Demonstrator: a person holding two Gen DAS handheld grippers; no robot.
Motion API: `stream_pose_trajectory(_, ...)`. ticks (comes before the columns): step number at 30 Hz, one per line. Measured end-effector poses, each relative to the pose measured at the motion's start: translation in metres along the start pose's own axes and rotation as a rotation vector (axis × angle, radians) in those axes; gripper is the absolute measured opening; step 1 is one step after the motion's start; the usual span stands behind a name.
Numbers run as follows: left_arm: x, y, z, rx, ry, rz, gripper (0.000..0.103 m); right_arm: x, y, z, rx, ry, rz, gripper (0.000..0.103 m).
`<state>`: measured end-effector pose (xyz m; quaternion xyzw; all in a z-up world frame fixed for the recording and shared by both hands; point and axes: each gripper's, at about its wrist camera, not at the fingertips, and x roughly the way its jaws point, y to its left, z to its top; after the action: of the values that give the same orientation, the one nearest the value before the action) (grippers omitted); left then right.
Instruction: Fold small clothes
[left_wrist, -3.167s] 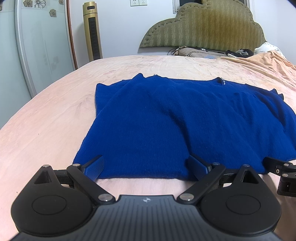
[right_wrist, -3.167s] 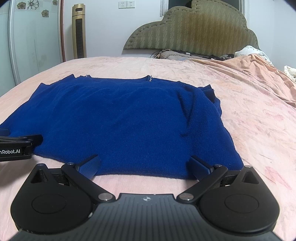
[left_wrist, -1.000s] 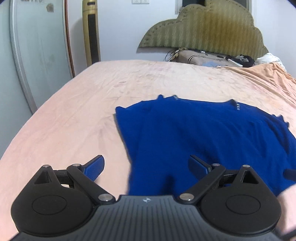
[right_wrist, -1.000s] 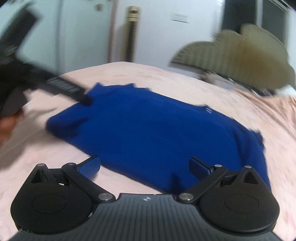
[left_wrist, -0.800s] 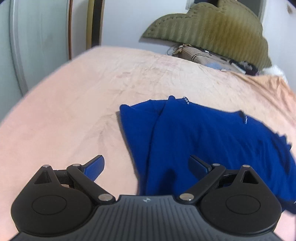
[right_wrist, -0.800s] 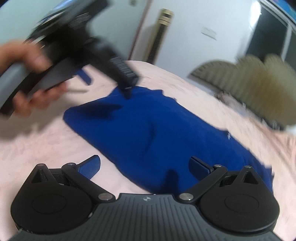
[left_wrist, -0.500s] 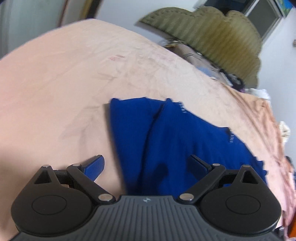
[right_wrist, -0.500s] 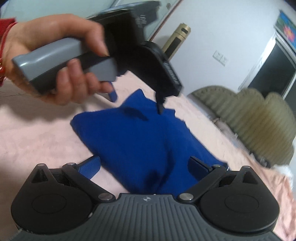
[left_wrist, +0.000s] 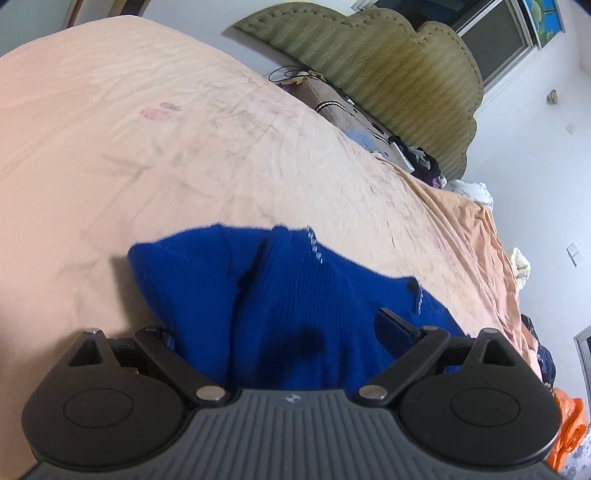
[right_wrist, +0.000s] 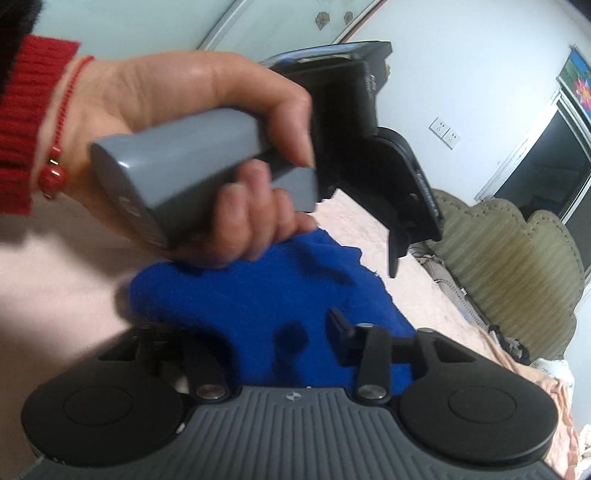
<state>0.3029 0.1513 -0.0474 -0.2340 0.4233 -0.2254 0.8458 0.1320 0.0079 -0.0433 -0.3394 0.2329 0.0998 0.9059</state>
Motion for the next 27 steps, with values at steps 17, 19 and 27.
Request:
stream_pose_trajectory(17,-0.003,-0.055,0.010,0.165,-0.061,0.257,0.012,-0.033,-0.029,-0.010,0.136,-0.094,0.076,0.006)
stream_pose_trajectory(19,-0.013,-0.068,0.013,0.178,-0.088,0.272,0.012,-0.042,-0.040,-0.013,0.156,-0.124,0.059,0.006)
stream_pose_trajectory(27,-0.027,-0.122,0.009,0.275,-0.201,0.441,0.010,-0.074,-0.076,-0.028,0.287,-0.190,0.104,0.006)
